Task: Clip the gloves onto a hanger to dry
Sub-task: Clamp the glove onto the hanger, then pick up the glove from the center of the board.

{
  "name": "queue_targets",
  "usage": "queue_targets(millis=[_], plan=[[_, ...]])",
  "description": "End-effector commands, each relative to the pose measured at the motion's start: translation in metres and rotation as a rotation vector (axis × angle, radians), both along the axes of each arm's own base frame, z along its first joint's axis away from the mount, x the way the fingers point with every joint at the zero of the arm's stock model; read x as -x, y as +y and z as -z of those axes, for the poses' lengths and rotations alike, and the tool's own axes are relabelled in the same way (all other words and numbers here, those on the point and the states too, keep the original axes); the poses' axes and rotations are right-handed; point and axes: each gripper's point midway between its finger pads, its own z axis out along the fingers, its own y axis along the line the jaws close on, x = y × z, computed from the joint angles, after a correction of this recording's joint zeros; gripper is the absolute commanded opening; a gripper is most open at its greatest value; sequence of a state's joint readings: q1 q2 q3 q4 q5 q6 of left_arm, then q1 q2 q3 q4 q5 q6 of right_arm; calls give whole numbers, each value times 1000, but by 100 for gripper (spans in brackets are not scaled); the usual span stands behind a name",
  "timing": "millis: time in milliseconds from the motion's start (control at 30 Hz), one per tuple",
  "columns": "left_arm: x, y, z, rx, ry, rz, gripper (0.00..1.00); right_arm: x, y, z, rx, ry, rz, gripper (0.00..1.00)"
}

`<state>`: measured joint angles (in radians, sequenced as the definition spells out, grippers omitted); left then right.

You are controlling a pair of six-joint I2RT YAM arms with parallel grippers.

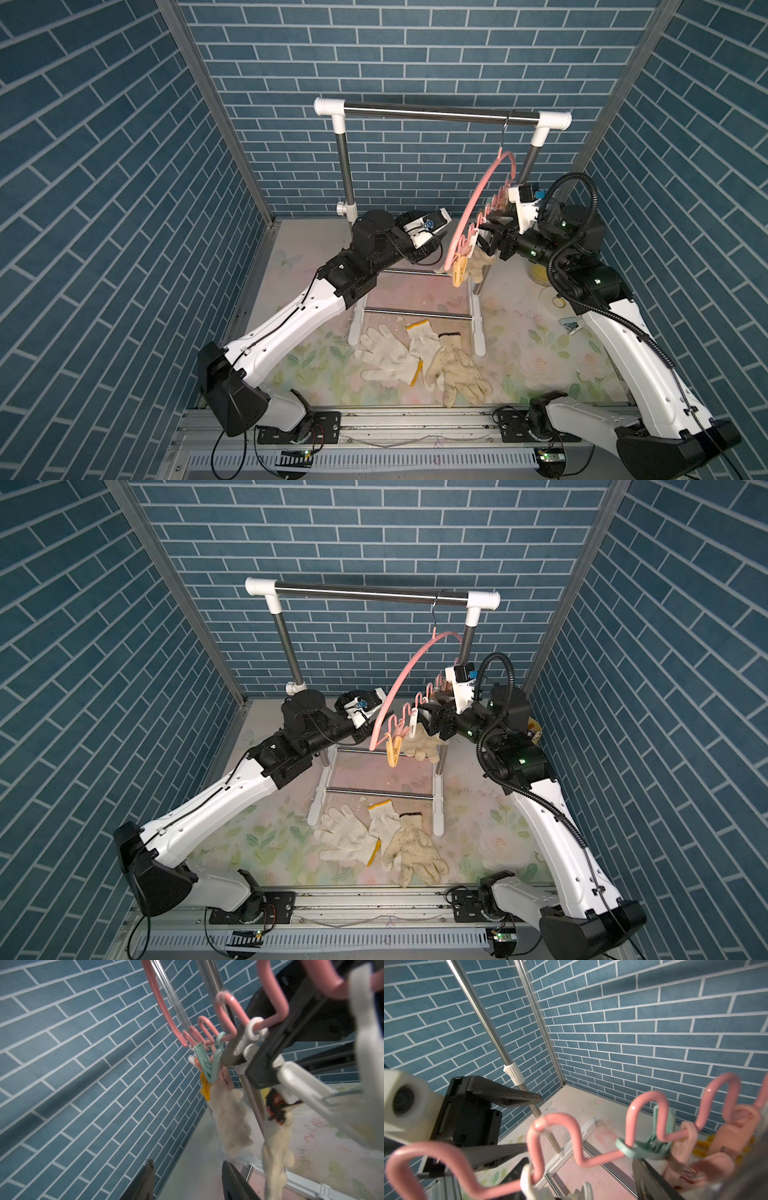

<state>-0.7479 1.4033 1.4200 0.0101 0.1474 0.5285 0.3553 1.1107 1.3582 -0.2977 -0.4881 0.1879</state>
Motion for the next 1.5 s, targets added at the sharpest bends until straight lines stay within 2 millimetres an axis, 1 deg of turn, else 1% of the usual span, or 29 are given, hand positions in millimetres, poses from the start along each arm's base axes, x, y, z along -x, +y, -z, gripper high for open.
queue_targets(millis=[0, 67, 167, 300, 333, 400, 467, 500, 533, 567, 600, 667, 767, 867, 933, 1000, 1067, 1100, 1133, 1200, 1267, 1333, 1400, 1433, 1467], plan=[[5, 27, -34, 75, -74, -77, 52, 18, -20, -19, 30, -94, 67, 80], [15, 32, -42, 81, -99, -64, 49, 25, -25, -24, 26, -119, 77, 83], [31, 39, -53, 105, -122, -31, 48, 30, -29, -30, 33, -127, 79, 86], [51, 49, -61, 191, -111, 12, 33, 33, -30, -30, 45, -111, 67, 86], [55, 51, -61, 212, -89, 18, 33, 34, -31, -31, 43, -112, 72, 86], [57, 51, -58, 215, -18, 28, 41, 38, -35, -32, 41, -110, 84, 86], [61, 48, -50, 181, 49, 52, 50, 41, -39, -32, 39, -105, 103, 86], [64, 46, -45, 162, 77, 68, 60, 43, -41, -30, 41, -99, 112, 86], [67, 45, -39, 149, 100, 87, 76, 46, -45, -27, 42, -89, 130, 86], [70, 45, -35, 150, 120, 108, 94, 47, -48, -24, 43, -80, 141, 86], [73, 45, -31, 161, 135, 126, 100, 51, -52, -20, 39, -70, 160, 86], [75, 50, -23, 216, 181, 136, 100, 56, -59, -12, 36, -49, 189, 86], [80, 53, -7, 255, 221, 152, 100, 66, -71, 1, 24, -5, 237, 86], [86, 51, 18, 205, 260, 178, 100, 74, -84, 11, 13, 36, 302, 86], [88, 52, 39, 146, 297, 171, 93, 77, -93, 20, 8, 66, 348, 87], [92, 54, 69, 58, 341, 167, 84, 79, -103, 30, 7, 112, 407, 87], [98, 59, 94, -4, 384, 158, 78, 79, -113, 42, 8, 169, 466, 87], [103, 61, 104, -24, 408, 157, 77, 79, -119, 50, 7, 204, 505, 87], [107, 61, 110, -27, 431, 162, 75, 78, -124, 57, 5, 237, 542, 87], [114, 59, 119, 20, 519, 172, 72, 78, -134, 77, -2, 326, 616, 86], [121, 48, 125, 103, 635, 202, 67, 78, -141, 97, 0, 408, 671, 86], [127, 32, 136, 186, 803, 221, 60, 79, -147, 115, 6, 475, 719, 85], [131, 14, 160, 218, 1003, 193, 53, 79, -150, 126, 10, 510, 745, 85], [135, 5, 173, 209, 1099, 179, 50, 79, -151, 128, 10, 515, 755, 85], [142, -5, 191, 166, 1198, 153, 48, 78, -153, 129, 9, 518, 768, 85]])
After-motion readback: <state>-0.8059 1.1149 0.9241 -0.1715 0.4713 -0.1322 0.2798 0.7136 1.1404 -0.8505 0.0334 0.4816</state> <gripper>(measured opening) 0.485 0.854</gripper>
